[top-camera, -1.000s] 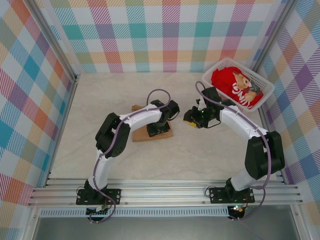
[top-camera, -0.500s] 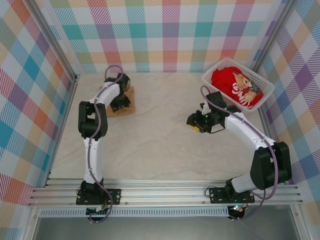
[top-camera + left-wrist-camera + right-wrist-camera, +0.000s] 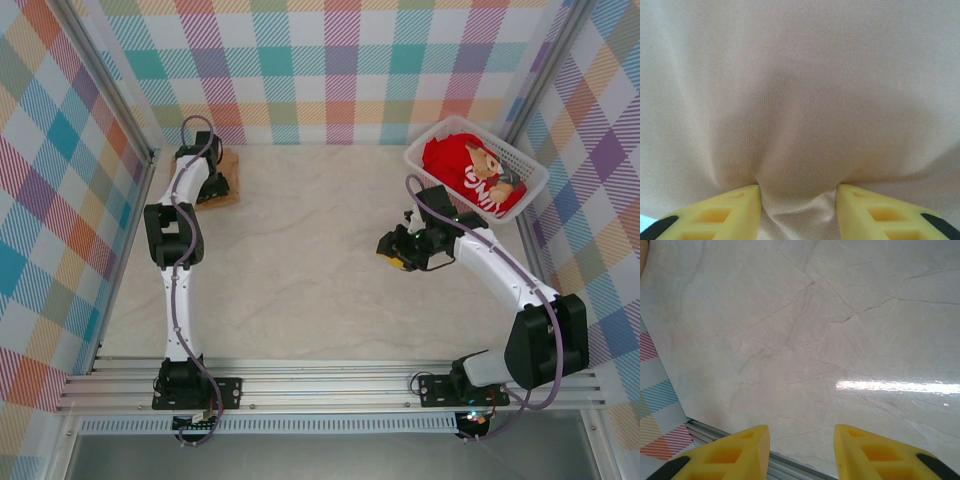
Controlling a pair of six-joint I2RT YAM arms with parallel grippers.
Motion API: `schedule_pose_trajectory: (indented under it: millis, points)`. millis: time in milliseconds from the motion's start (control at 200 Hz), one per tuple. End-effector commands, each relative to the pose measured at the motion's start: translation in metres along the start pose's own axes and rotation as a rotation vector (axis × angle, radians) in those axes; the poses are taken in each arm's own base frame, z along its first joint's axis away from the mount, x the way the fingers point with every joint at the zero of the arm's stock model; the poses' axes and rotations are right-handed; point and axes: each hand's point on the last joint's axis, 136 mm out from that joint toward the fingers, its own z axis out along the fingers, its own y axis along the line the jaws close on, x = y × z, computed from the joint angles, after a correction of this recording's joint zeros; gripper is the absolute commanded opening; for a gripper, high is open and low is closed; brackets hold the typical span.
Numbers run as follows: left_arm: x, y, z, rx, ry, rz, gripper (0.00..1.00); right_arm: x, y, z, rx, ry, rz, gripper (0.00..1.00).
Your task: Fold and stack the t-shirts
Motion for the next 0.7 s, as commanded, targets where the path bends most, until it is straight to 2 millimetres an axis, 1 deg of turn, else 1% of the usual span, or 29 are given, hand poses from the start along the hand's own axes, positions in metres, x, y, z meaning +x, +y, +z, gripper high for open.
schedule_pose_trajectory:
  millis: [0,45,130,225,300,320,325,340,355,385,430,465,585,695]
  points:
    - [0.005,0.003,0.008,-0.038,0.017,0.062,0.44,-0.002,0.007,-0.010,-0.004,-0.003,0.002,0.39]
    - [0.002,0.007,0.000,-0.053,0.006,0.065,0.46,-0.003,0.008,-0.010,-0.009,-0.001,0.000,0.39]
    - [-0.007,0.019,-0.025,-0.091,-0.036,0.051,0.48,-0.007,0.013,-0.010,-0.016,-0.005,-0.007,0.39]
    - [-0.015,0.018,-0.056,-0.046,-0.087,0.016,0.50,-0.013,0.019,-0.013,-0.025,-0.023,-0.019,0.40]
    - [-0.019,0.008,-0.081,0.040,-0.130,-0.020,0.50,-0.015,0.021,-0.013,-0.031,-0.029,-0.023,0.40]
    - [-0.016,0.004,-0.084,0.063,-0.126,-0.022,0.50,-0.016,0.021,-0.012,-0.032,-0.028,-0.023,0.40]
    - [-0.019,0.003,-0.086,0.075,-0.139,-0.027,0.50,-0.016,0.021,-0.012,-0.033,-0.029,-0.023,0.40]
    - [-0.019,-0.001,-0.088,0.097,-0.143,-0.028,0.50,-0.015,0.021,-0.012,-0.035,-0.028,-0.023,0.40]
    - [-0.020,-0.005,-0.094,0.118,-0.155,-0.033,0.49,-0.015,0.021,-0.012,-0.037,-0.027,-0.022,0.40]
    - [-0.018,-0.012,-0.097,0.154,-0.154,-0.042,0.48,-0.014,0.021,-0.010,-0.040,-0.023,-0.019,0.40]
    - [-0.013,-0.022,-0.097,0.206,-0.133,-0.058,0.46,-0.013,0.019,-0.009,-0.041,-0.017,-0.014,0.40]
    - [-0.009,-0.029,-0.094,0.235,-0.109,-0.072,0.44,-0.011,0.018,-0.008,-0.042,-0.012,-0.016,0.40]
    - [0.000,-0.044,-0.075,0.280,-0.054,-0.113,0.32,-0.006,0.012,-0.005,-0.038,-0.006,-0.013,0.40]
    - [0.002,-0.056,-0.058,0.312,-0.031,-0.143,0.29,-0.004,0.011,-0.005,-0.039,-0.004,-0.014,0.40]
